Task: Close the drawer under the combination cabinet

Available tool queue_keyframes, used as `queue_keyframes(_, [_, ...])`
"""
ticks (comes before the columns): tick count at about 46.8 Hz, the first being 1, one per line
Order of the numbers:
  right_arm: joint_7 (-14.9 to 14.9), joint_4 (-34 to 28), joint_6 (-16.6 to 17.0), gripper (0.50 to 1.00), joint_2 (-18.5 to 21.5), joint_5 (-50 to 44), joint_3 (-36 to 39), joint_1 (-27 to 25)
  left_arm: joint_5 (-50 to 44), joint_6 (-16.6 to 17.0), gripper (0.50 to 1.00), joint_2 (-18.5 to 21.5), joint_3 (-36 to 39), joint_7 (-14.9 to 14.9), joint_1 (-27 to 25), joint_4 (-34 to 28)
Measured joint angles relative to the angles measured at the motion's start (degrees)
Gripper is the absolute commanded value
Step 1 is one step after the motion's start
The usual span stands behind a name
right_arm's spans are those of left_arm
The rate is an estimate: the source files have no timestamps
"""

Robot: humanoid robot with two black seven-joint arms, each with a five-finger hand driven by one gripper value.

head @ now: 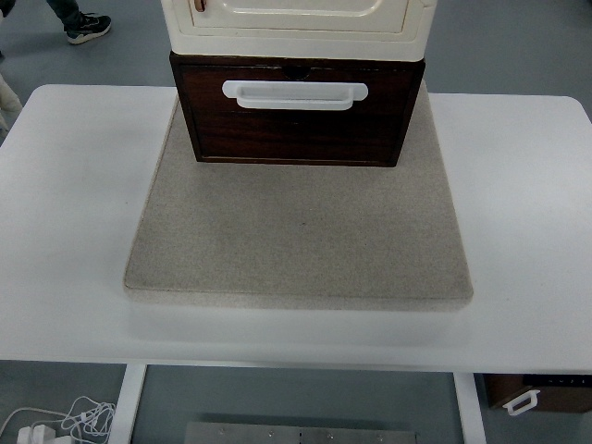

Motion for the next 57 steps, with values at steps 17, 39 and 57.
queue_keyframes(17, [-0.01, 0.0, -0.04, 0.952, 0.0, 0.0, -0.01, -0.06, -0.02, -1.8, 1.0, -7.05, 0.0, -1.82, 4.01, -0.12])
queue_keyframes(39, [0.0, -0.01, 0.01, 0.952, 0.0, 0.01, 0.0, -0.04, -1.83, -6.11, 1.0, -12.05, -0.1, -5.79, 6.56, -0.49])
queue_keyframes(57, [-0.01, 0.0, -0.03, 0.952, 0.0, 0.01, 0.0, -0.06, -3.46, -6.06, 1.0, -14.17, -0.1, -7.36, 6.65, -0.23])
